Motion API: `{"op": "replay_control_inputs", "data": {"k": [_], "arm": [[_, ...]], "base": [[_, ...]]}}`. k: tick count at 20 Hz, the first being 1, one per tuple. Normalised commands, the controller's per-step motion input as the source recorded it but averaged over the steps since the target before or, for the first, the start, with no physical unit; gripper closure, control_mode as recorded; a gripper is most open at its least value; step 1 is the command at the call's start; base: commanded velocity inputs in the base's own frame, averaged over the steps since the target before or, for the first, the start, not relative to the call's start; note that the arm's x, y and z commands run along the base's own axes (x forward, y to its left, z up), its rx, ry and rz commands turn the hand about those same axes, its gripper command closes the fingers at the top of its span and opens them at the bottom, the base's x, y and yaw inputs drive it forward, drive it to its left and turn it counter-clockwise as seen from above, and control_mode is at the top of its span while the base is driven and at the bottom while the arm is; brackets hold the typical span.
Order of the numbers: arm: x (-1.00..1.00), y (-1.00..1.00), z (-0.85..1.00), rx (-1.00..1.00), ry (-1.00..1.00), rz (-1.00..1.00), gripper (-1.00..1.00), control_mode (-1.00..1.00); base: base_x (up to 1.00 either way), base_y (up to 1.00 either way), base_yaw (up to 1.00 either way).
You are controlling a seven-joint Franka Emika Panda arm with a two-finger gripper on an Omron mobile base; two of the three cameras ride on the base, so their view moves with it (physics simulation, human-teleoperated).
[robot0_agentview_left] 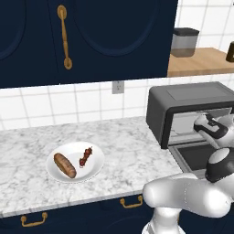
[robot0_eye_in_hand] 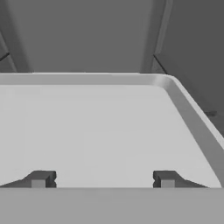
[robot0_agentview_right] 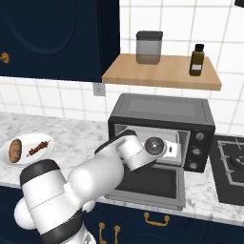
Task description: Pick up the kebab skewer and baguette bread, and place them inside the toaster oven. Close the toaster oven door and start by setting the timer.
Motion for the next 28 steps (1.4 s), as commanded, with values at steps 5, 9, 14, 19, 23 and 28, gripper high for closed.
{"op": "replay_control_inputs", "data": {"k": [5, 9, 14, 19, 23, 28], "arm": [[-0.64, -0.11, -0.66, 0.00, 0.13, 0.00, -1.00, -1.00], [-0.57, -0.04, -0.62, 0.00, 0.13, 0.00, -1.00, -1.00], [-0.55, -0.01, -0.63, 0.00, 0.14, 0.00, -1.00, -1.00], [-0.58, -0.02, -0.64, 0.00, 0.15, 0.00, -1.00, -1.00], [-0.46, 0.00, -0.27, 0.00, 0.04, 0.00, -1.00, -1.00], [-0.20, 0.00, 0.17, 0.00, -0.06, 0.00, -1.00, -1.00]], "base": [[0.00, 0.00, 0.00], [0.00, 0.00, 0.00], [0.00, 0.00, 0.00], [0.00, 0.00, 0.00], [0.00, 0.00, 0.00], [0.00, 0.00, 0.00]]}}
